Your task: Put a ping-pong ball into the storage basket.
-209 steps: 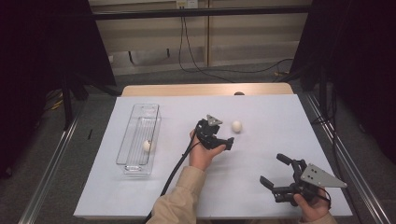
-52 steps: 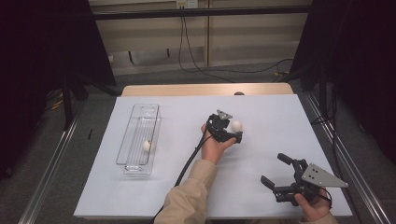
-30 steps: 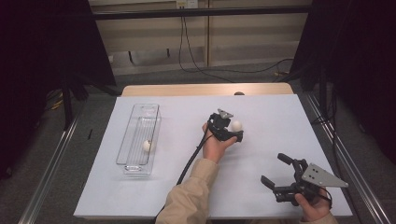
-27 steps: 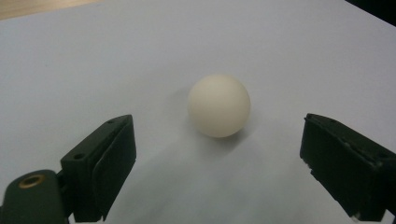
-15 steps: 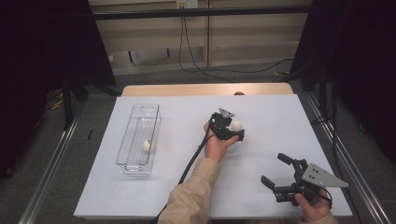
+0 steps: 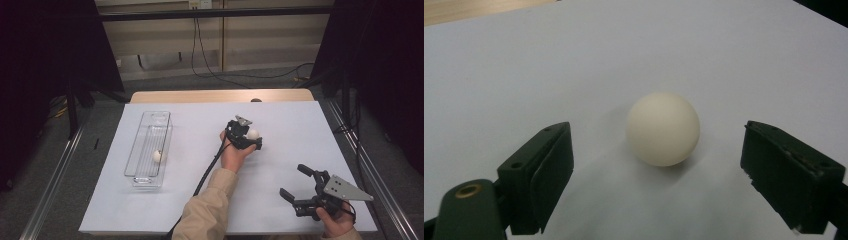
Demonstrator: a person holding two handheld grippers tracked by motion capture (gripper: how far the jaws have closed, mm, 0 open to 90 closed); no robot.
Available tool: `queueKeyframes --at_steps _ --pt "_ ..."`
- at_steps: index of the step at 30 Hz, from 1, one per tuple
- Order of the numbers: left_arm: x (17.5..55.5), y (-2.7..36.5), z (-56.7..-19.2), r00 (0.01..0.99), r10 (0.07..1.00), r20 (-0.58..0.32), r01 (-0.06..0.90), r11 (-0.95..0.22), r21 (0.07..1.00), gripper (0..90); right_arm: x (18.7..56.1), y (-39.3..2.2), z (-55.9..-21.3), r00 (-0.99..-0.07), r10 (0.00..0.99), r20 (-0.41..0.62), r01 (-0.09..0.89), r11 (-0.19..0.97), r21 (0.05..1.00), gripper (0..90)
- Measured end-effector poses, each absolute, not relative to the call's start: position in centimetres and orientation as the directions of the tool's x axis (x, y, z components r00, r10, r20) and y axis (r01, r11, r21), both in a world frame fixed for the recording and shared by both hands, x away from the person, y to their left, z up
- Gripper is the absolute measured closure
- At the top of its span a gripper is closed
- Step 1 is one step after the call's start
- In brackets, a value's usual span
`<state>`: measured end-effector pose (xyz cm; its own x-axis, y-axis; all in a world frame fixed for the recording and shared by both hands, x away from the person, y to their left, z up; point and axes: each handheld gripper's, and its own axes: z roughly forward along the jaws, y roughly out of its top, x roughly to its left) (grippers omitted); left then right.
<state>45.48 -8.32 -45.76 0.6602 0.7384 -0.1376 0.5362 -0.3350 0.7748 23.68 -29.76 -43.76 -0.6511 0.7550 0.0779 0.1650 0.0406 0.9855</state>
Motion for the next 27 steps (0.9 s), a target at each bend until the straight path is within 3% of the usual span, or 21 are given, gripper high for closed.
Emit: queueKeyframes --at_steps 27 --pt "46.08 -9.33 -46.74 0.655 0.747 -0.111 0.522 -0.342 0.781 29.3 23.66 -29.81 -43.74 -0.652 0.754 0.08 0.165 0.038 0.986 1.7"
